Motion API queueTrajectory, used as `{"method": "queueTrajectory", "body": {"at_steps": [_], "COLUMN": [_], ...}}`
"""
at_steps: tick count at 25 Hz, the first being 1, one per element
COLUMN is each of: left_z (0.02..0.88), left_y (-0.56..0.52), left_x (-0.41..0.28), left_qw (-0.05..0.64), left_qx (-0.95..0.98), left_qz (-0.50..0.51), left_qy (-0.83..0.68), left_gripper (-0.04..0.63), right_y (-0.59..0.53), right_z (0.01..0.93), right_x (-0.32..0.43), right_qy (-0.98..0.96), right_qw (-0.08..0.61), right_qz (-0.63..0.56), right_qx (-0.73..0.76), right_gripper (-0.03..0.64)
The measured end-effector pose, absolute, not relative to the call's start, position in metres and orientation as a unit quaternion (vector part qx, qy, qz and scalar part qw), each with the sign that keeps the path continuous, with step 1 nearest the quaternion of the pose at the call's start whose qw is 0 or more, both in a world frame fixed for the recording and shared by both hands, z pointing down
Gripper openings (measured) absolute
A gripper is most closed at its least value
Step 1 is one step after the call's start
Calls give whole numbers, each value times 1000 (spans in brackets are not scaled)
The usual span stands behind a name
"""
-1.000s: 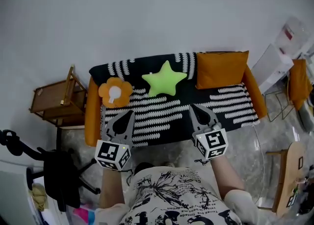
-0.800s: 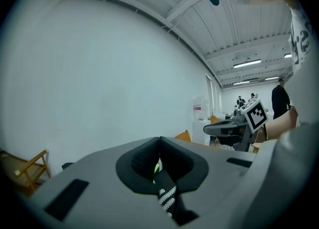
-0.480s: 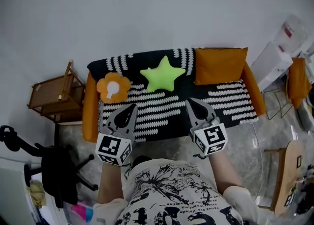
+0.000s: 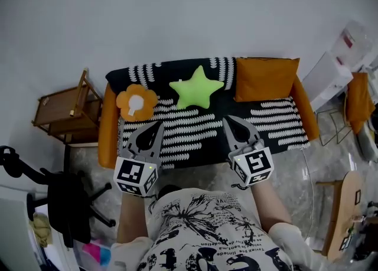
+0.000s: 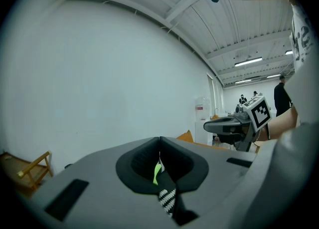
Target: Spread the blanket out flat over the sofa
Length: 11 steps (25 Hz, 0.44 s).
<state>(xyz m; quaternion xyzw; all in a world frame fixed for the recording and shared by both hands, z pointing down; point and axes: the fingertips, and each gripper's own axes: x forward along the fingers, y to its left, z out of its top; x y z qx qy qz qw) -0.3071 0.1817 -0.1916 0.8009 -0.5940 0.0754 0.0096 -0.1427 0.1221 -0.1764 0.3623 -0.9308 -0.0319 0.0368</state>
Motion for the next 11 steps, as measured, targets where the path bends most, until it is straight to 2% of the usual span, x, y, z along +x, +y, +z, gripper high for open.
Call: {"method": "queueTrajectory", "body": {"at_steps": [11], "left_z": [-190], "left_y": [183], "left_x": [-312], "left_qw": [5], "left_qx": [796], "left_qz": [84], "left_qy": [-600], "left_gripper": [14], "right_y": [122], "right_z": [-172], "right_x": [-145], "right_qy": [-931], "right_qw": [39], "right_qz": [-33], "right_qx": [360], "right_gripper": [12]}}
